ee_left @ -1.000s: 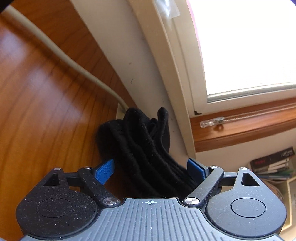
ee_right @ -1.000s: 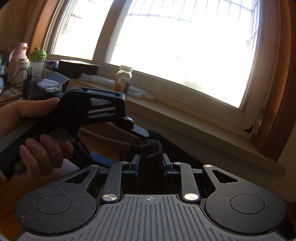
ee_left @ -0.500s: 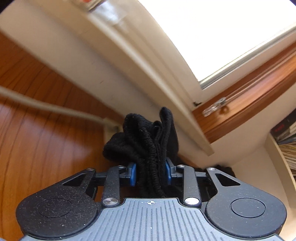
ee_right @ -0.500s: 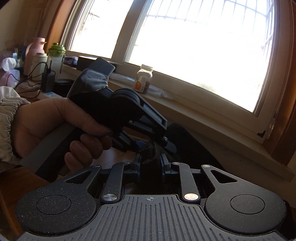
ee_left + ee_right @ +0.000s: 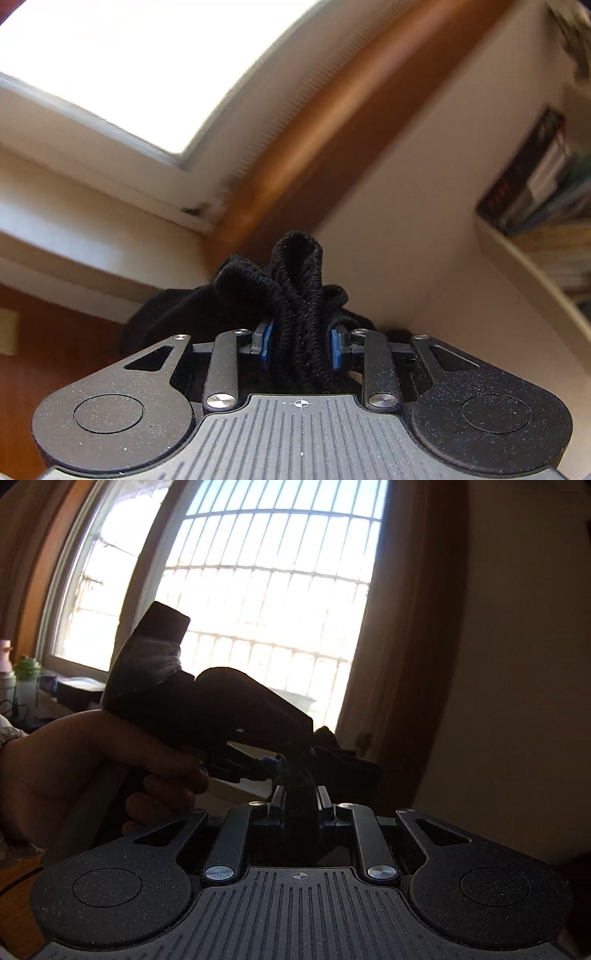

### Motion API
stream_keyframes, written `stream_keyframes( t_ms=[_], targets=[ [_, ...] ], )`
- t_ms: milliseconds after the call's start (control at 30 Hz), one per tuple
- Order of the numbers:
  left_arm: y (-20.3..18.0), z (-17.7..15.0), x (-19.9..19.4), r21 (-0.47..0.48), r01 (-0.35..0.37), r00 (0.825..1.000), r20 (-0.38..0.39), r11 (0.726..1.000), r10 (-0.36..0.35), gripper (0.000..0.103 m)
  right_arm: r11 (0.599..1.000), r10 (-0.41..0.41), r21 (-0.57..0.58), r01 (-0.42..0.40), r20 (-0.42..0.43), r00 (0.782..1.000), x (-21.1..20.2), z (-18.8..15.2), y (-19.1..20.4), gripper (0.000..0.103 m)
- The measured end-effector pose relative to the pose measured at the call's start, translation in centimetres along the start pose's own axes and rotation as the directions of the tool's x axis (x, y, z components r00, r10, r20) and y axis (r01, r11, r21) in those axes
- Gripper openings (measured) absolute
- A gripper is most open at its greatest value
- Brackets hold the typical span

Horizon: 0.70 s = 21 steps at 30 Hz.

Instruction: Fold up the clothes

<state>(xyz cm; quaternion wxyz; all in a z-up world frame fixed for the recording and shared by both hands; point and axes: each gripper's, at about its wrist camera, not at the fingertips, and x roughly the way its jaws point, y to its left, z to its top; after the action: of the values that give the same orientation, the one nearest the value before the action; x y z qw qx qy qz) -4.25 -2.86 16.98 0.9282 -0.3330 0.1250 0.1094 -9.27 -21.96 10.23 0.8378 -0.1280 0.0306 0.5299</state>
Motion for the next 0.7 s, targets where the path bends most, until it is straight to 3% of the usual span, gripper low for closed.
stream_keyframes(
  t_ms=[100,167,233,333,400,500,600,700],
  targets=[
    [-4.5,-2.2,4.9,0.076,0.105,0.993,-0.069,0.992,-0.100,0.051,0.993,-0.083,0.075,0.087,-0.058,0.995,-2.0,-2.1,-6.5,0.016],
    [-5.7,-2.9,6.6,0.133,0.156,0.984,-0.104,0.979,-0.142,0.052,0.968,-0.178,0.160,0.194,-0.111,0.978,-3.0,-5.2,-11.2,0.020],
    [-5.0,-2.8,7.4,0.172,0.172,0.981,-0.117,0.970,-0.154,0.056,0.925,-0.236,0.258,0.281,-0.192,0.953,-3.6,-9.1,-15.5,0.033],
    [-2.6,-2.0,7.5,0.223,0.172,0.981,-0.124,0.959,-0.148,0.061,0.878,-0.261,0.337,0.340,-0.258,0.930,-3.9,-13.6,-18.6,0.034],
    [-0.5,-1.3,6.8,0.271,0.149,0.986,-0.119,0.951,-0.121,0.065,0.872,-0.239,0.369,0.322,-0.253,0.937,-3.6,-14.8,-18.8,0.036],
    [3.0,-1.3,5.6,0.336,0.108,0.992,-0.100,0.936,-0.078,0.065,0.908,-0.185,0.334,0.254,-0.225,0.957,-1.5,-14.0,-16.5,0.044],
    [6.6,-1.3,4.9,0.336,0.073,0.994,-0.105,0.939,-0.039,0.066,0.951,-0.091,0.271,0.147,-0.207,0.974,0.2,-13.3,-13.1,0.045],
    [9.6,-1.5,4.8,0.314,0.040,0.993,-0.116,0.949,-0.004,0.067,0.974,-0.013,0.216,0.063,-0.228,0.973,1.9,-13.3,-9.3,0.045]
  ],
)
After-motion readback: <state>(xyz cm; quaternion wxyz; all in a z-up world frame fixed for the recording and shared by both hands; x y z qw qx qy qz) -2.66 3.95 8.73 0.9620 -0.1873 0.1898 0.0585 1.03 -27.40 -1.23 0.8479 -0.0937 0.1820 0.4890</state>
